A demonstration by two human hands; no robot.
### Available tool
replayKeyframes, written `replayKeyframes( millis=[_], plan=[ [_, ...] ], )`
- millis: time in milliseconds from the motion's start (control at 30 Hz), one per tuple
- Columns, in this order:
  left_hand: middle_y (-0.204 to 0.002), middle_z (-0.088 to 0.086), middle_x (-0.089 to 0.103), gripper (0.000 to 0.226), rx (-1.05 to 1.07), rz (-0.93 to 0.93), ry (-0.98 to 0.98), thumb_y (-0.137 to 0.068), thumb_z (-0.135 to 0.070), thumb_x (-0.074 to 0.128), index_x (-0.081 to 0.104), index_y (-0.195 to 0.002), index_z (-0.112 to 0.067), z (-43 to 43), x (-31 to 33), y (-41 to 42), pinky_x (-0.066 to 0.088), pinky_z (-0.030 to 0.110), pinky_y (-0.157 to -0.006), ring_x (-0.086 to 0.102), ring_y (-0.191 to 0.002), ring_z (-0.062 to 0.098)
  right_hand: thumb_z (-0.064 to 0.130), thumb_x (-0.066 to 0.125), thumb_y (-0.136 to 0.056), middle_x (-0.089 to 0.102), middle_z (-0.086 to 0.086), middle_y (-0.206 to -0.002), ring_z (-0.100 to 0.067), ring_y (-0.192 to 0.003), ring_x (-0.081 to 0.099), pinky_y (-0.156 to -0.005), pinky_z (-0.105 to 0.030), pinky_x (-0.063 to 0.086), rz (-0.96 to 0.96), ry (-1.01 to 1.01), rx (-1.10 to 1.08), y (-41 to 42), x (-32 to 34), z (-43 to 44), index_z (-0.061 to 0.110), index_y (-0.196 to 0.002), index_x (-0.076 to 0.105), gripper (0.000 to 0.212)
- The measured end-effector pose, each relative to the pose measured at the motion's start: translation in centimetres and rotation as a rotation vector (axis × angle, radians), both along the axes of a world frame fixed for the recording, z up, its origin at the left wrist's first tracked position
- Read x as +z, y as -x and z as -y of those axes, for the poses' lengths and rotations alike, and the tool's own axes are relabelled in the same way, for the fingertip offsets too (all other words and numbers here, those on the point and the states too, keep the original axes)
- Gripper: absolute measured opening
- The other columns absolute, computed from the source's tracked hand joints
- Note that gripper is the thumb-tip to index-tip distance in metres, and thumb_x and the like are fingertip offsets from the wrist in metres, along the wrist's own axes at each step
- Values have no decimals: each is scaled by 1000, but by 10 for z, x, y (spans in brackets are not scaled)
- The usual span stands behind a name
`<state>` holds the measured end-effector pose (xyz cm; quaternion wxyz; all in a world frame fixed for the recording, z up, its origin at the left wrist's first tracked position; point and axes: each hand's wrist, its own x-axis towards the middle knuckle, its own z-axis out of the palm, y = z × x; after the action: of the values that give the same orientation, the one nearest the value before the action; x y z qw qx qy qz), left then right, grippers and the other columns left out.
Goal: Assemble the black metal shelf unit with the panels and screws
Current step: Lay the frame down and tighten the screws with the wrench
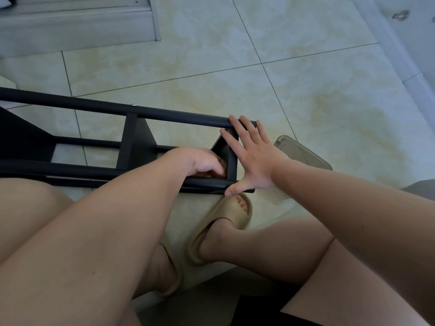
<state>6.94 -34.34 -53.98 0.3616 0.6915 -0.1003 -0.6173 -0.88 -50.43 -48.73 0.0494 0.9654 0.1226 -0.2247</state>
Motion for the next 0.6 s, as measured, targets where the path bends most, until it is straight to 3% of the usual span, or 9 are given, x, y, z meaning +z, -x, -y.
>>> replayKeyframes(
  millis=[100,167,300,433,600],
  plan=[
    [-93,15,71,22,-5,-9,24,-84,0,59,74,-98,-7,0,0,0,51,42,-92,65,-85,29,105,34,-52,-30,-13,-163,-34,-151,-27,-123,-54,-14,4,-5,-3,0,0,0,18,-160,-15,147],
    [-93,14,71,23,1,-21,34,-84,1,58,74,-98,-8,-1,-1,0,52,40,-90,66,-84,29,105,34,-53,-30,-13,-164,-34,-151,-27,-123,-54,-13,7,-6,-1,0,0,1,18,-161,-14,147],
    [-79,5,72,23,11,-57,31,-86,2,57,74,-88,-14,-1,0,0,53,28,-72,67,-73,21,105,32,-52,-29,-14,-164,-35,-152,-26,-122,-54,-14,14,1,2,0,0,1,17,-161,-13,147],
    [-91,9,72,20,10,-129,-36,-88,-10,58,74,-101,-7,-1,5,0,52,39,-91,66,-85,26,106,31,-52,-28,-14,-164,-36,-152,-25,-122,-55,-13,19,1,5,0,-1,1,17,-161,-13,147],
    [-93,11,73,24,-21,-55,-87,-88,-16,65,73,-108,-5,2,4,0,52,37,-89,67,-85,28,105,32,-52,-29,-14,-164,-35,-151,-25,-121,-54,-14,14,-2,0,0,-1,1,17,-161,-13,147]
  ],
)
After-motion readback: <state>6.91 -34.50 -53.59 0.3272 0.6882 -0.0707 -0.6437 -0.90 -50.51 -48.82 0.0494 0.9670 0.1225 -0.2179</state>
